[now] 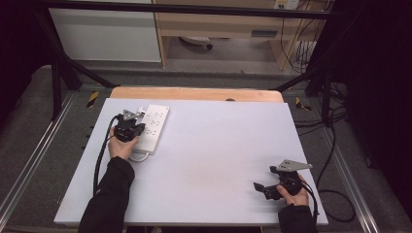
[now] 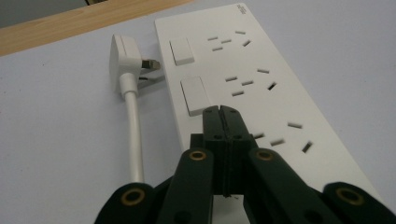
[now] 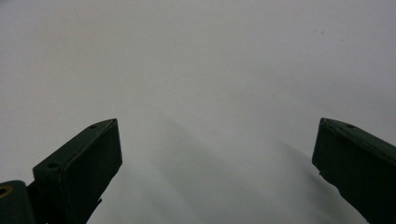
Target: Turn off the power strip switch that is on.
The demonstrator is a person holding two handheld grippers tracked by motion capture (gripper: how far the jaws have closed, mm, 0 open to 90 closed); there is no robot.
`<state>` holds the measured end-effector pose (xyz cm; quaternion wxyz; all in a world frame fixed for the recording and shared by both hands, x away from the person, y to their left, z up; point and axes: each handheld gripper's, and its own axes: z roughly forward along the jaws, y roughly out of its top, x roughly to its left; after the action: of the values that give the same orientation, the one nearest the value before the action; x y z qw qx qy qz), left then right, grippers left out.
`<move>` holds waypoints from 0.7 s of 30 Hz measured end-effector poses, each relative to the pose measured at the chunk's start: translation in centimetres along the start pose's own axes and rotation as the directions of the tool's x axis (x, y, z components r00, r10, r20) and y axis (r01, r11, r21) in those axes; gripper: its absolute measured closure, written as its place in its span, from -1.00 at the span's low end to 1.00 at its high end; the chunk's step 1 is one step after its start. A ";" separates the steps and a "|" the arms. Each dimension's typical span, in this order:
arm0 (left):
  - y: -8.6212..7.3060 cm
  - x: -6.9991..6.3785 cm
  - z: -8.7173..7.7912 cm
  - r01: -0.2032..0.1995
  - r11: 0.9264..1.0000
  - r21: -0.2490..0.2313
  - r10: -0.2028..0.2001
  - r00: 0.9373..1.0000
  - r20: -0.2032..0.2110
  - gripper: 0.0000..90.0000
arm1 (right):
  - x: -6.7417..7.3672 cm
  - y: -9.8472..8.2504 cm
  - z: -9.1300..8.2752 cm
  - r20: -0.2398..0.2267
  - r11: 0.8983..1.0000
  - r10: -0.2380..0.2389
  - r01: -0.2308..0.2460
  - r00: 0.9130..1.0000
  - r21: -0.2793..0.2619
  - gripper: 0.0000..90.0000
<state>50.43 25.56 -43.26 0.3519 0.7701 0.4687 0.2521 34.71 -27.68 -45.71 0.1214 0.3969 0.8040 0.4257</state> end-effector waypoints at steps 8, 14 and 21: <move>0.3 0.1 -1.2 -0.002 1.000 -0.011 0.002 1.000 0.011 1.00 | 0.0 0.0 0.0 0.000 1.000 0.000 0.000 1.000 -0.002 -0.95; 0.5 0.1 -2.2 0.005 1.000 -0.005 -0.005 1.000 0.026 1.00 | 0.0 0.0 -0.1 0.002 1.000 0.004 -0.004 1.000 -0.002 -0.95; 0.5 -0.1 -3.6 0.003 1.000 -0.011 -0.002 0.999 0.044 1.00 | 0.0 0.0 0.0 0.003 1.000 0.001 -0.001 1.000 -0.001 -0.96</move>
<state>48.11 26.43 -40.61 0.3668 0.7728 0.4603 0.2373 34.66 -27.69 -45.68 0.1226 0.3981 0.8034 0.4254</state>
